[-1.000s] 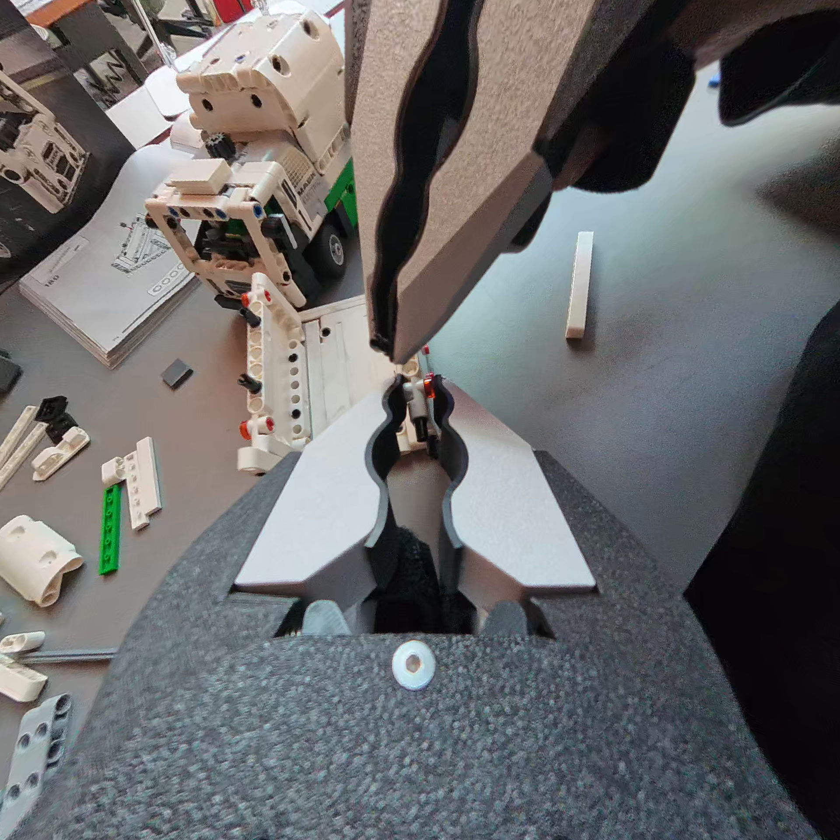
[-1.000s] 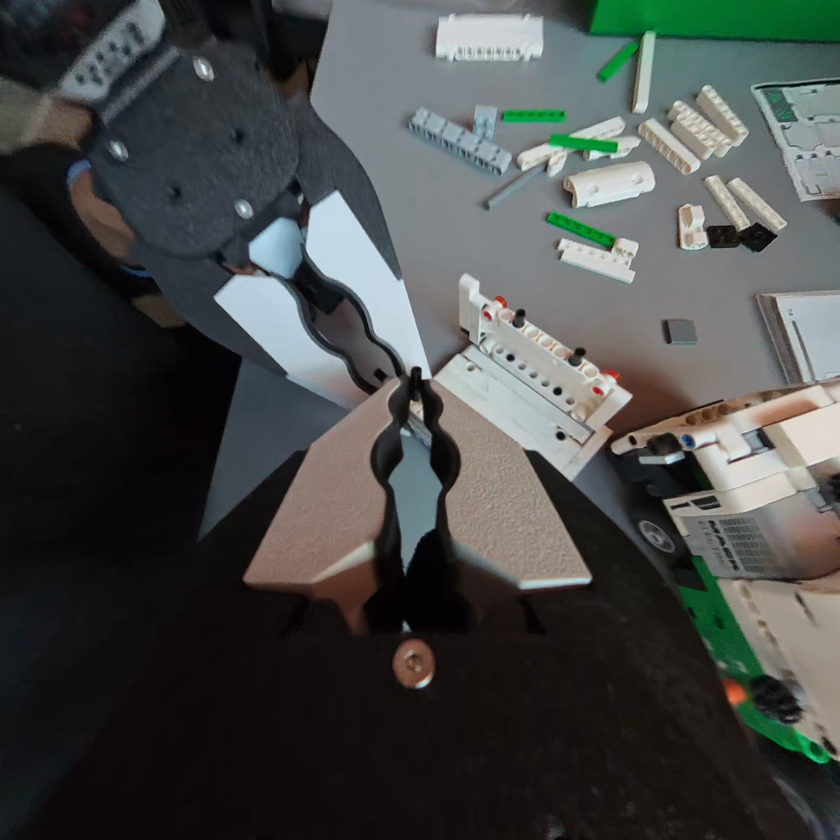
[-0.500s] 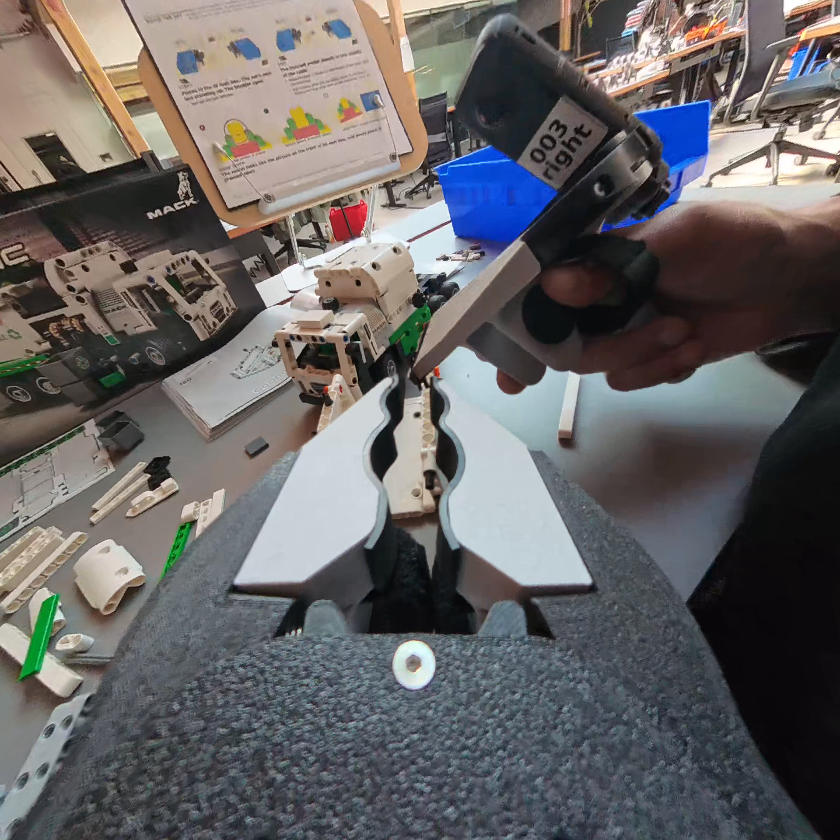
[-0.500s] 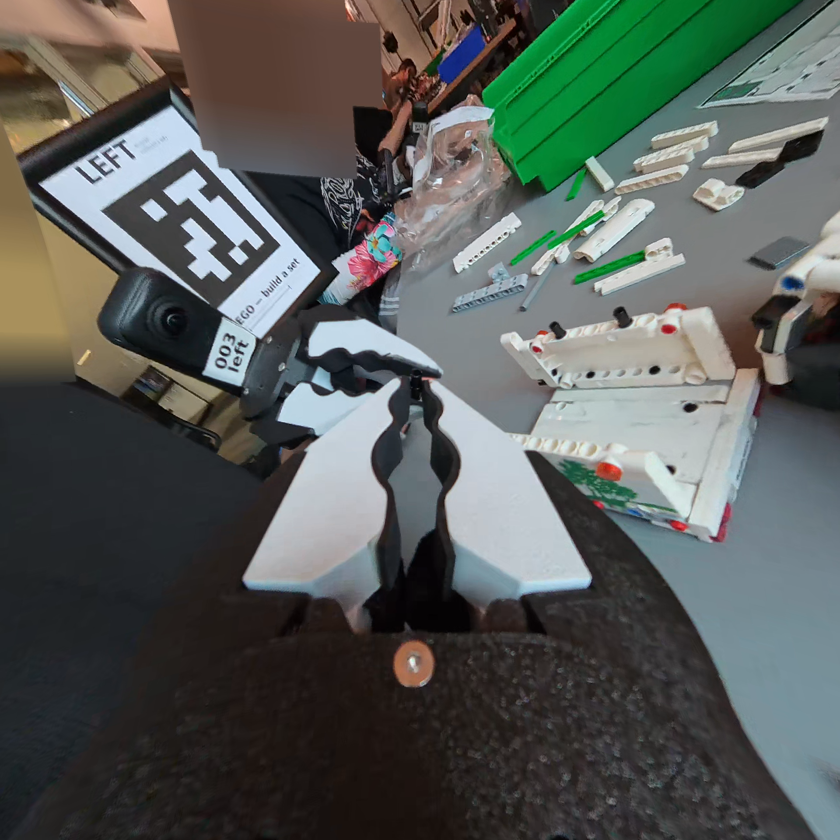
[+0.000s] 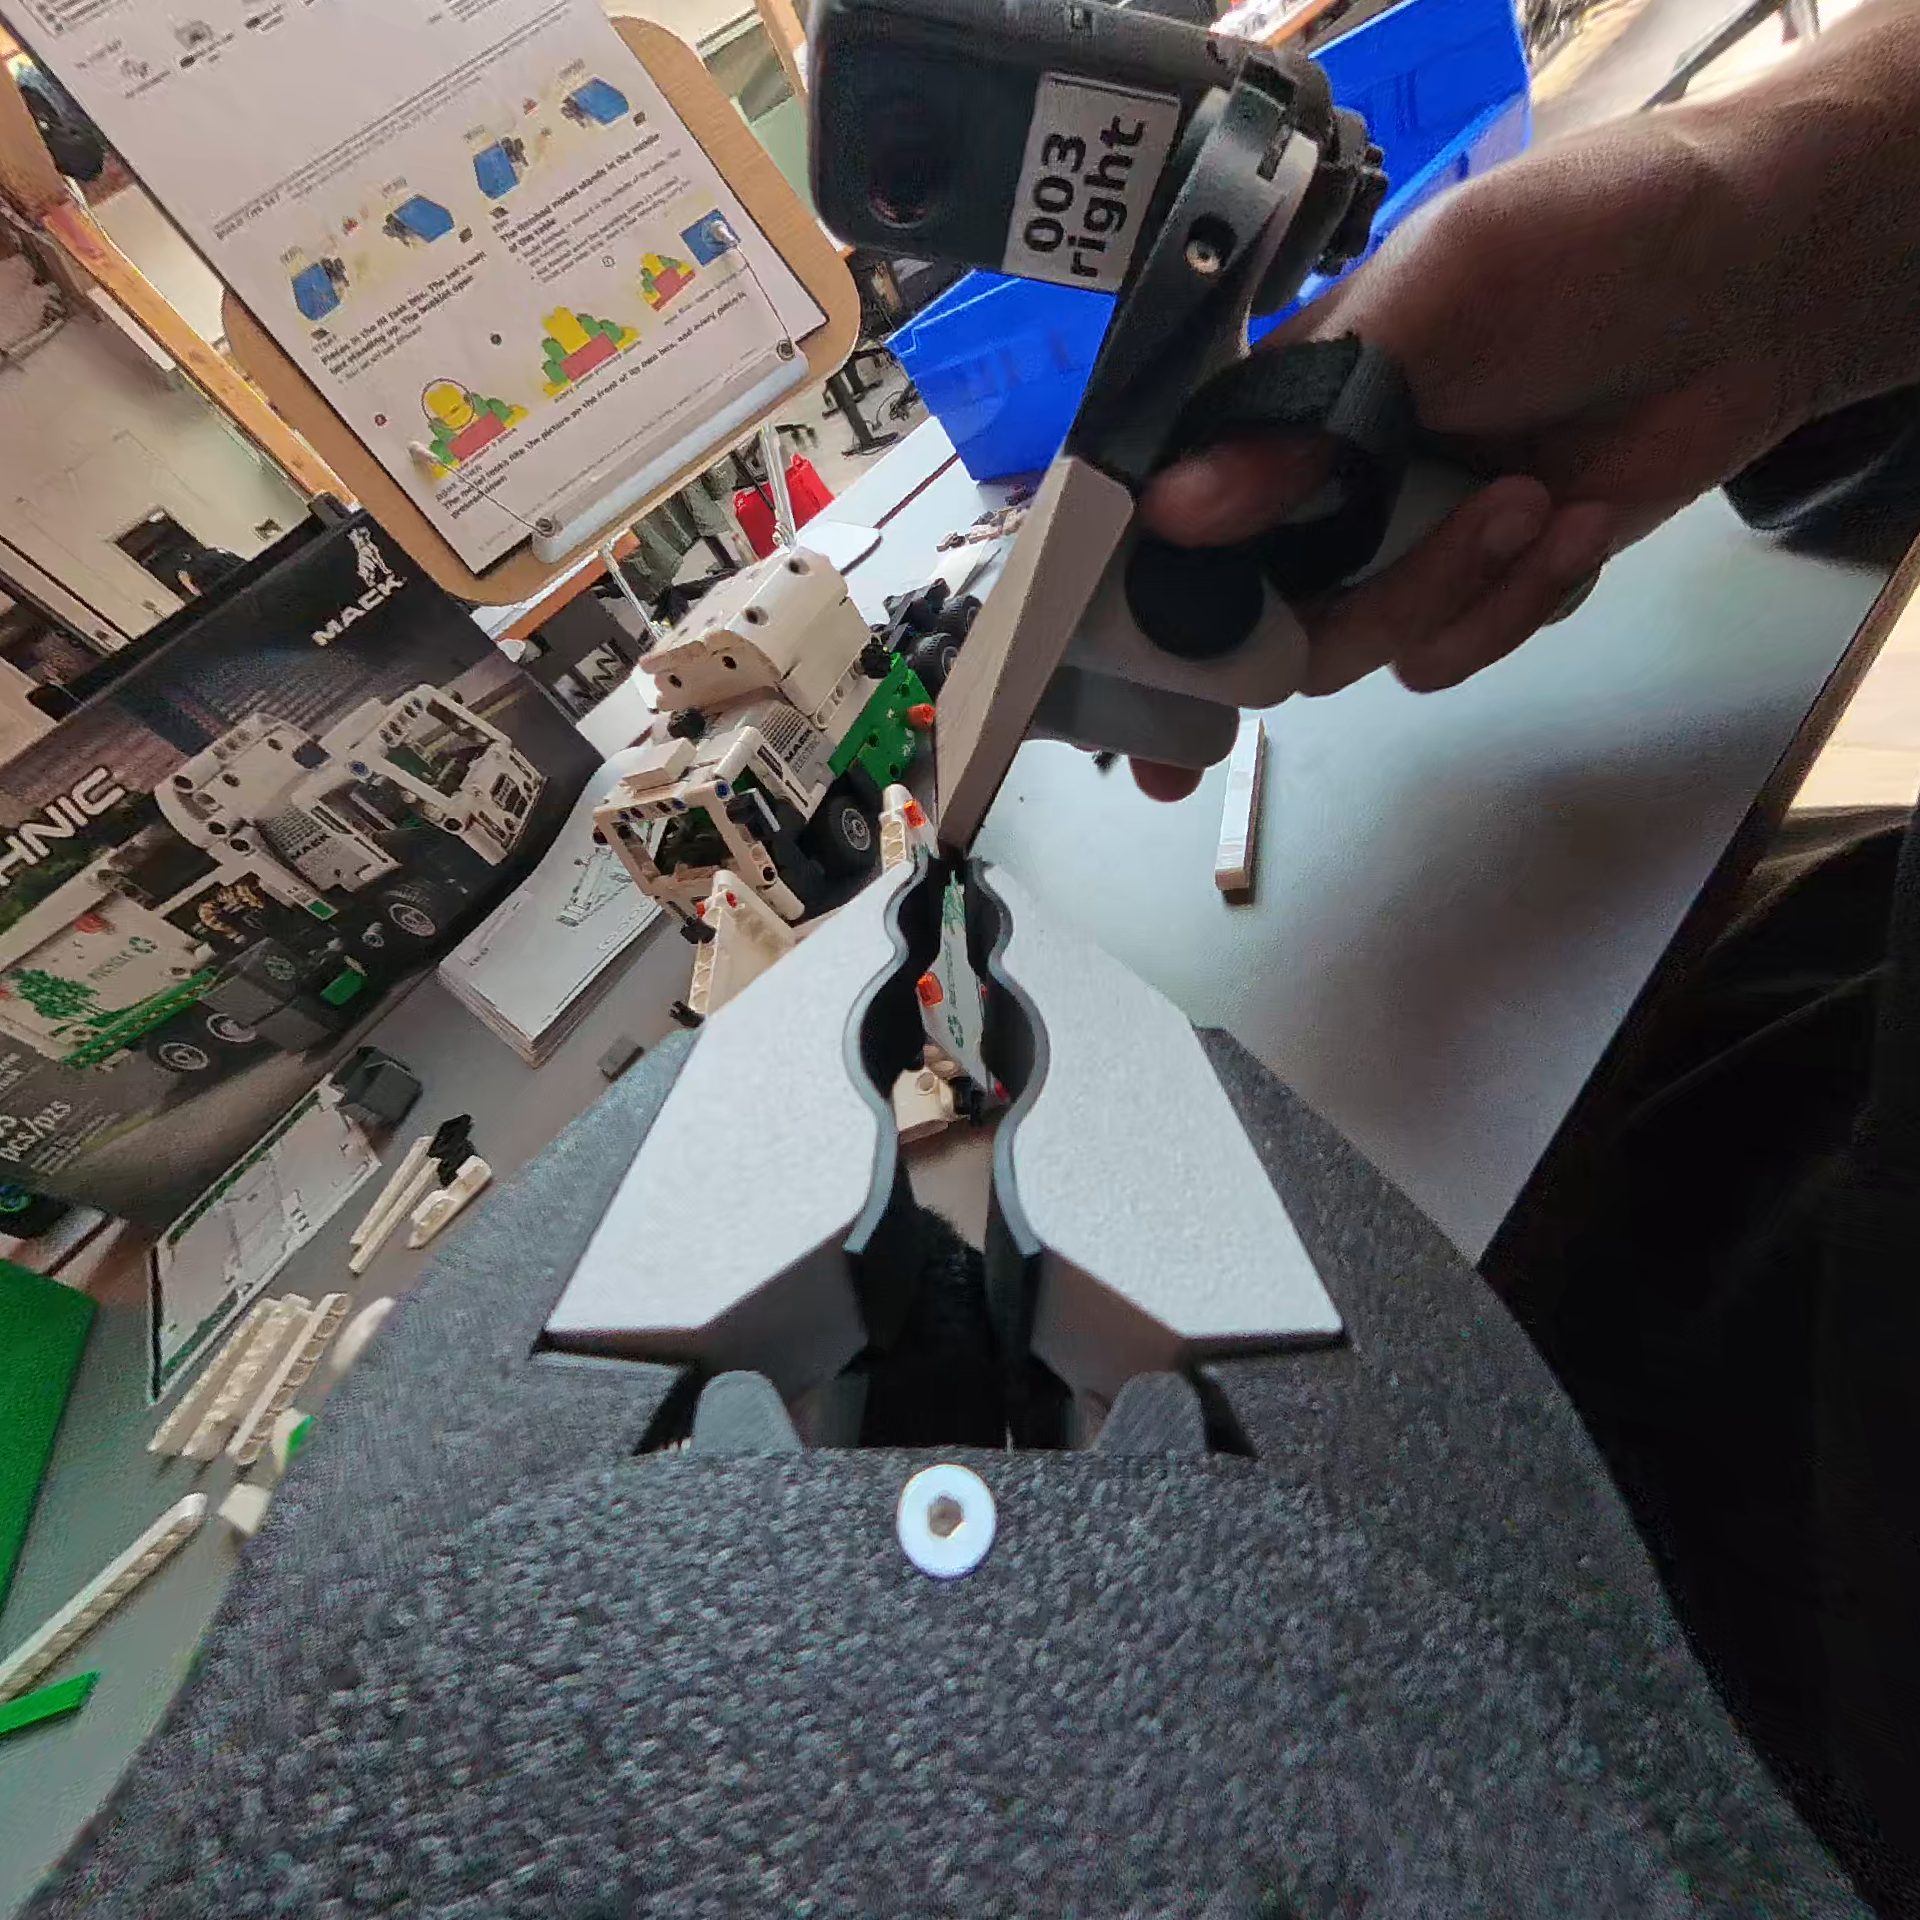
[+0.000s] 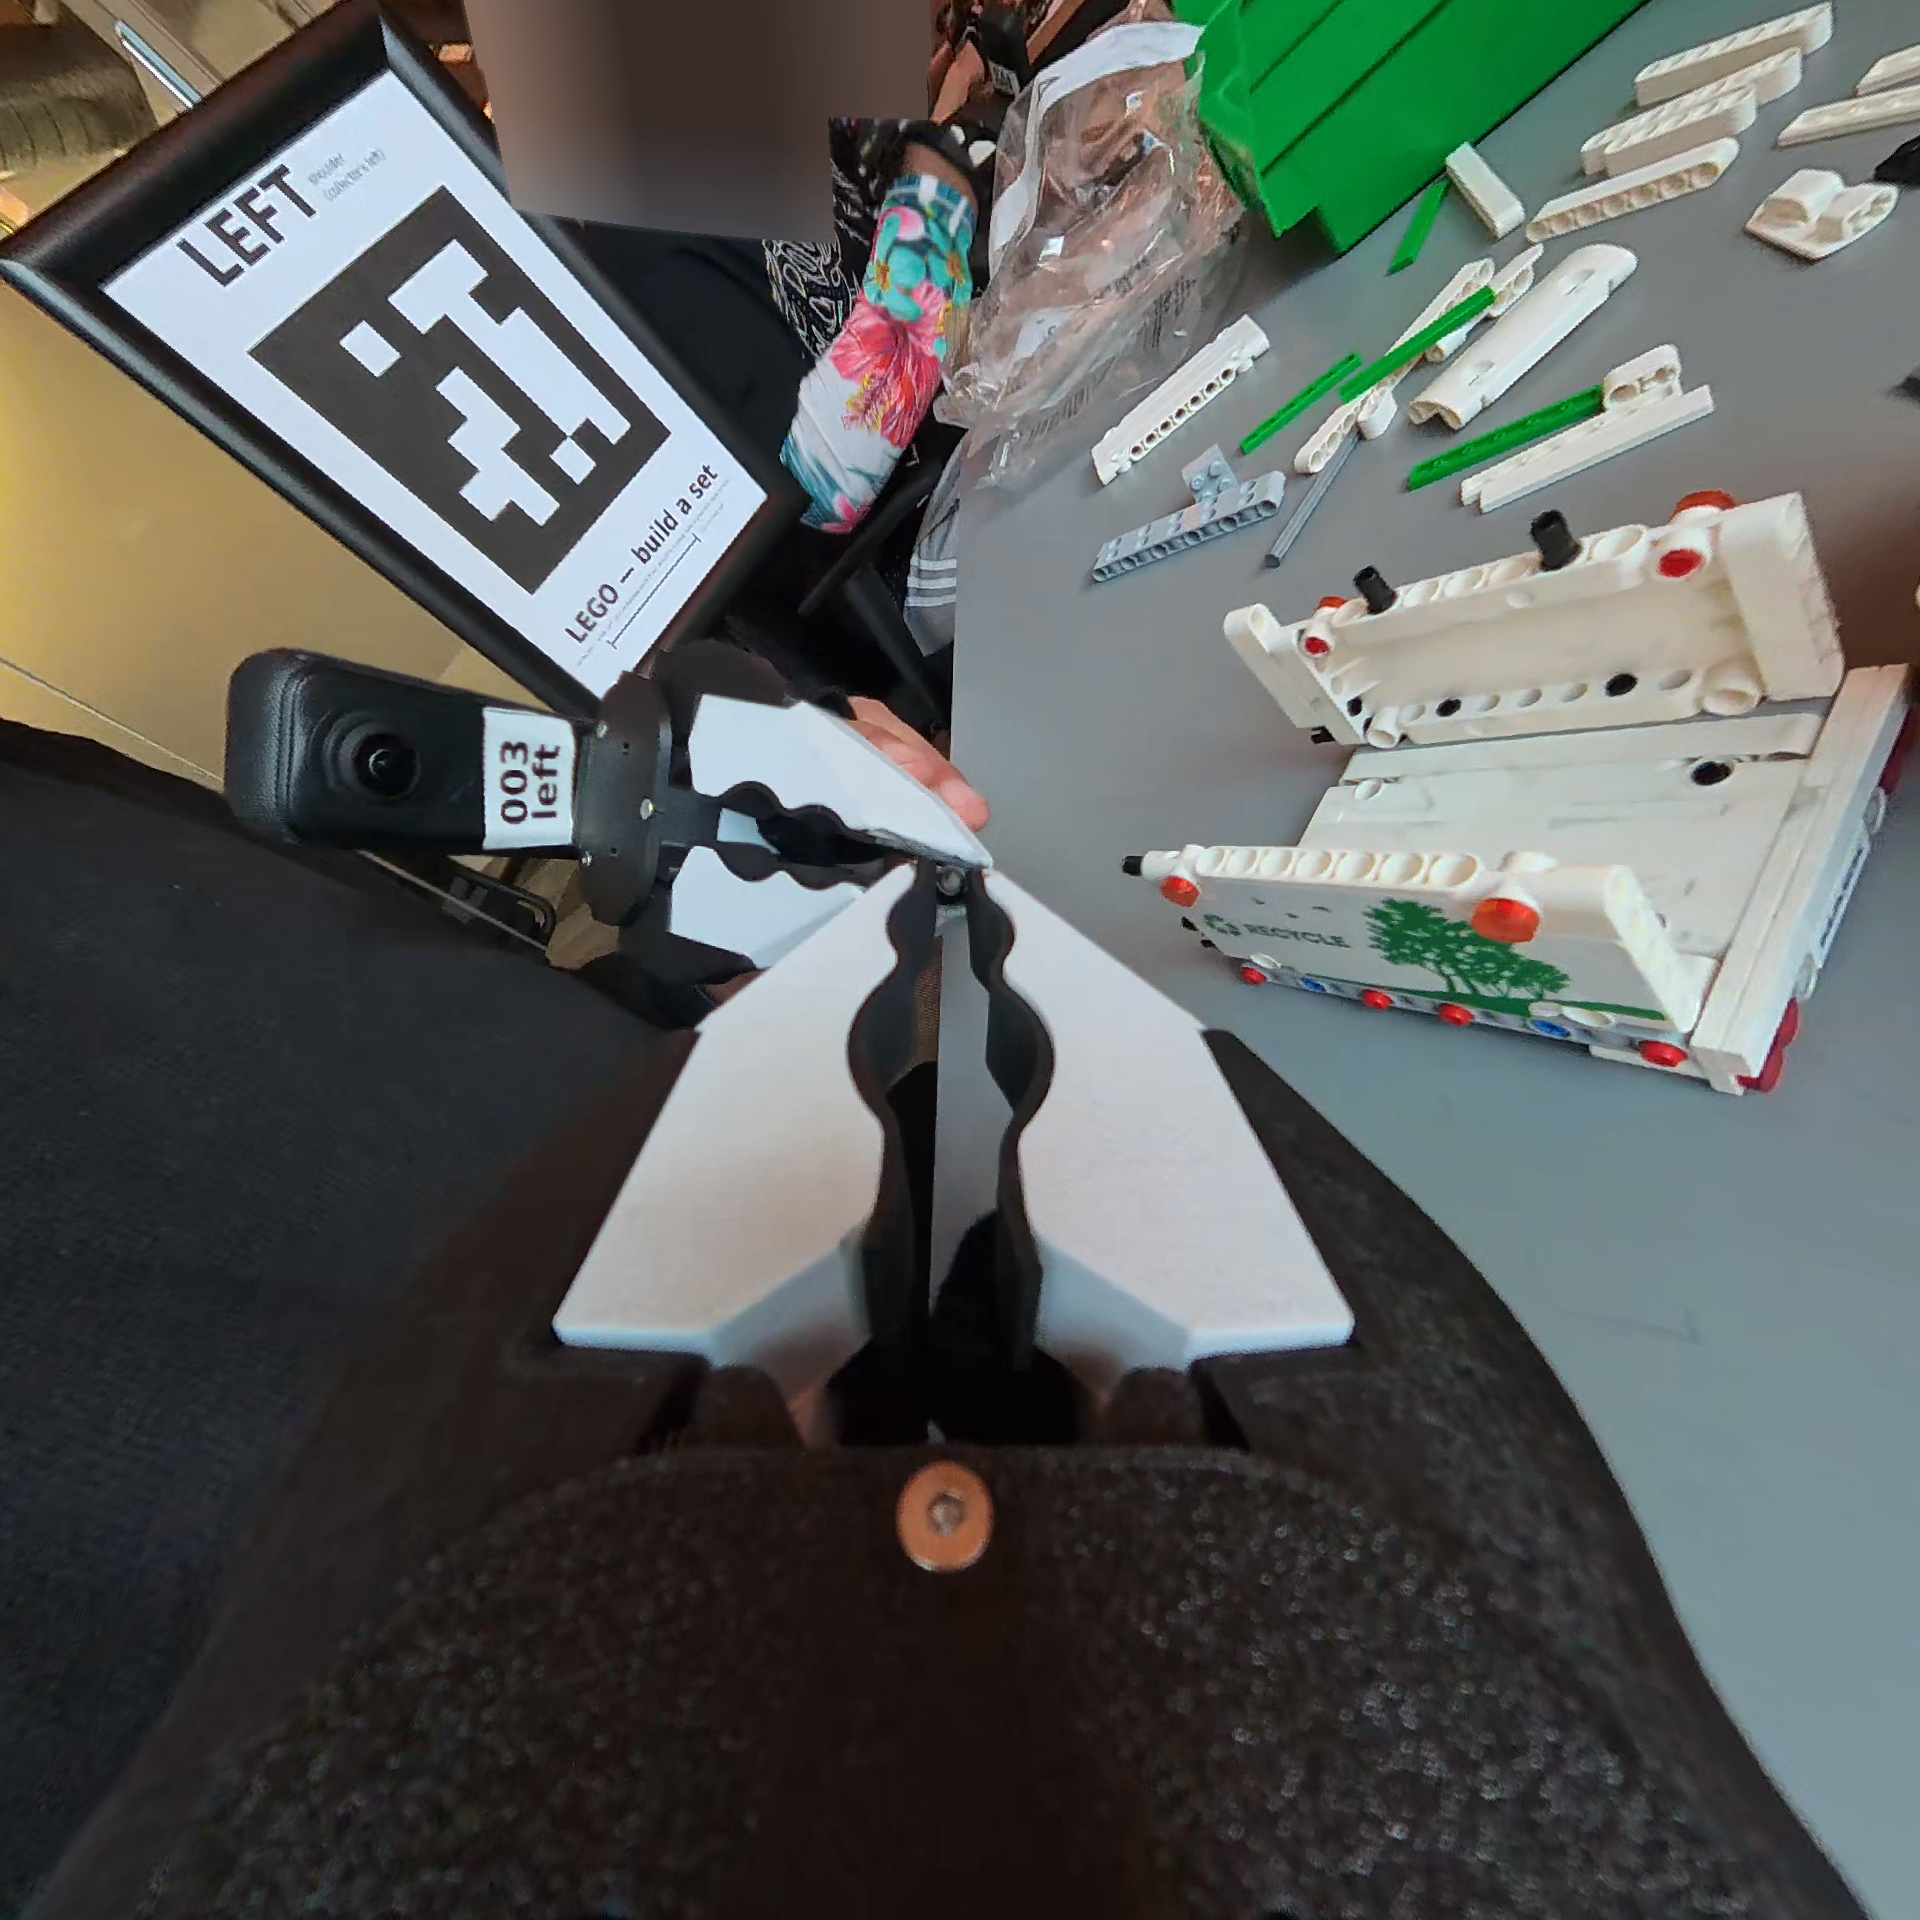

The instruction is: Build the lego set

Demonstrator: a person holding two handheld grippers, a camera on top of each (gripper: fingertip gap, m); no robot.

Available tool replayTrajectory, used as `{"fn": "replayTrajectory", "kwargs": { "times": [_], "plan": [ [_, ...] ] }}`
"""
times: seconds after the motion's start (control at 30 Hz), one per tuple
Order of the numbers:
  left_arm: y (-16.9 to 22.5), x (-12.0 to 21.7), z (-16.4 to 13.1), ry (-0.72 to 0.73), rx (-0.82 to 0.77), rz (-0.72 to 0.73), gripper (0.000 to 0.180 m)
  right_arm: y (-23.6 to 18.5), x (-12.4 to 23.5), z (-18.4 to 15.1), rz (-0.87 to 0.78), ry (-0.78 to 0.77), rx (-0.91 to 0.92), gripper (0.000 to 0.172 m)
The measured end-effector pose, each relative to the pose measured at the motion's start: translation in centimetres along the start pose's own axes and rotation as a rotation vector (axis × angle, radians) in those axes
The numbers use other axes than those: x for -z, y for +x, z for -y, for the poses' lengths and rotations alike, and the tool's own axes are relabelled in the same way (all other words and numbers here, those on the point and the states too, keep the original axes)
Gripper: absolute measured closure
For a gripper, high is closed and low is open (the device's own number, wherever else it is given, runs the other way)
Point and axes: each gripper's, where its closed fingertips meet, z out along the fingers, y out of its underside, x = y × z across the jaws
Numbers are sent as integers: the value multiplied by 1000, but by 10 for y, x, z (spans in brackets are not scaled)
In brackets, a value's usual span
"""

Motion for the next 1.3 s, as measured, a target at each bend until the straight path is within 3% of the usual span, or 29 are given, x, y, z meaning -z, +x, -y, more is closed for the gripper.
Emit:
{"fn": "replayTrajectory", "kwargs": {
  "times": [0.23,0.37,0.43,0.5,0.6,0.8,1.1,1.3],
  "plan": [
    [5,1,-3,-51,-158,39,178,-1,1,-7,-17,-31,-2,168],
    [5,-3,-10,-85,-57,3,172,5,1,-9,-77,-69,66,169],
    [-4,-5,-24,-146,30,9,157,15,6,-7,-175,-135,210,169],
    [-11,-9,-37,-204,111,-12,142,26,12,-1,-278,-247,466,169],
    [-11,-18,-44,-240,188,-90,146,45,16,6,-401,-502,842,168],
    [-4,-35,-58,-321,168,-199,167,53,5,5,-236,-762,1041,168],
    [-4,-39,-50,-273,59,-149,172,50,4,5,-142,-885,1034,168],
    [-3,-38,-49,-266,77,-173,172,49,6,3,-139,-902,1030,168]
  ]
}}
